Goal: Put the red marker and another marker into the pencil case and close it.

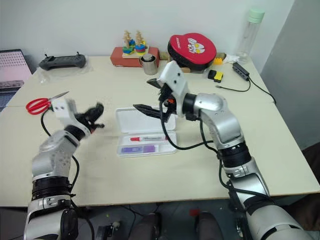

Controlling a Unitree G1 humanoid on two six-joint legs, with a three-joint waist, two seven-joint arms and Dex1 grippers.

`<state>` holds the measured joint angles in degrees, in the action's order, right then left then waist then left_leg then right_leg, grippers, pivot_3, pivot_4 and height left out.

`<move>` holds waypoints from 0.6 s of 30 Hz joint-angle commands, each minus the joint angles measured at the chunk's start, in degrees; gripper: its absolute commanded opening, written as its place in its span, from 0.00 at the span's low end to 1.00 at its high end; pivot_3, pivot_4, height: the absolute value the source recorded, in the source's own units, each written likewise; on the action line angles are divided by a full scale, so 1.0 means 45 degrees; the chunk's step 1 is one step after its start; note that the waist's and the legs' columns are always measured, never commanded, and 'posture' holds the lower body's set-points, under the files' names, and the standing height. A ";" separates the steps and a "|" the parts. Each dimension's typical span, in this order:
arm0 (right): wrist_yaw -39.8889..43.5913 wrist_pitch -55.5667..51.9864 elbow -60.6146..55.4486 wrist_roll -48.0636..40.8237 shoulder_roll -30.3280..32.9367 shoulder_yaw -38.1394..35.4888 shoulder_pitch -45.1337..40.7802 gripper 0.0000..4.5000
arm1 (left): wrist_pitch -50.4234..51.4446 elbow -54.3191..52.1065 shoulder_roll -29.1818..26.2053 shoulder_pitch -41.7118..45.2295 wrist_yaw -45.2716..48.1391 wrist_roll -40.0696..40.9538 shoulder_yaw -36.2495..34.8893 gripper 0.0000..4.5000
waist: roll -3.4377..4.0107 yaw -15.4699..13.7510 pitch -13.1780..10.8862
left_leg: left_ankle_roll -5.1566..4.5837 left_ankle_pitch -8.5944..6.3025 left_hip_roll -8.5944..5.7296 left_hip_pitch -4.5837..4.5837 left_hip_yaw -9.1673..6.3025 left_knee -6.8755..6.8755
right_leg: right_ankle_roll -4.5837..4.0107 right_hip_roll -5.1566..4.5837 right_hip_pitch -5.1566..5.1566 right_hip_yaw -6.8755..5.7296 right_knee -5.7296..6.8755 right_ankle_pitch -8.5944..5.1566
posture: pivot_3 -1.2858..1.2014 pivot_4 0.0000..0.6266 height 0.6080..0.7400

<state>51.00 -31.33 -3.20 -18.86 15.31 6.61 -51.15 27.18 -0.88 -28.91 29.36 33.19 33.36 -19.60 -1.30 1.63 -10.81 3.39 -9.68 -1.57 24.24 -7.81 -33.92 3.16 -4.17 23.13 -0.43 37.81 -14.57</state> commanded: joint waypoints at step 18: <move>-0.1270 -0.3097 -0.4814 -0.1345 0.3421 -0.0984 0.3778 1.00 | -0.2166 0.2331 -0.0649 0.1798 0.5913 -0.4754 0.8525 0.10 | 0.0023 0.0135 -0.0001 | -0.0017 0.0001 0.0082 -0.0053 0.0042 -0.0007 | 0.0008 0.0095 -0.0010 0.0027 0.0009 -0.0005 | 0.52 0.24 1.00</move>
<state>46.55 -44.75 -21.66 -23.96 30.06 3.54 -34.55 19.97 8.23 -32.25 35.93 58.66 13.45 18.66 -1.19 2.24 -10.81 3.32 -9.68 -1.23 24.02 -7.61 -33.94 3.21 -3.76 23.08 -0.29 37.83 -14.59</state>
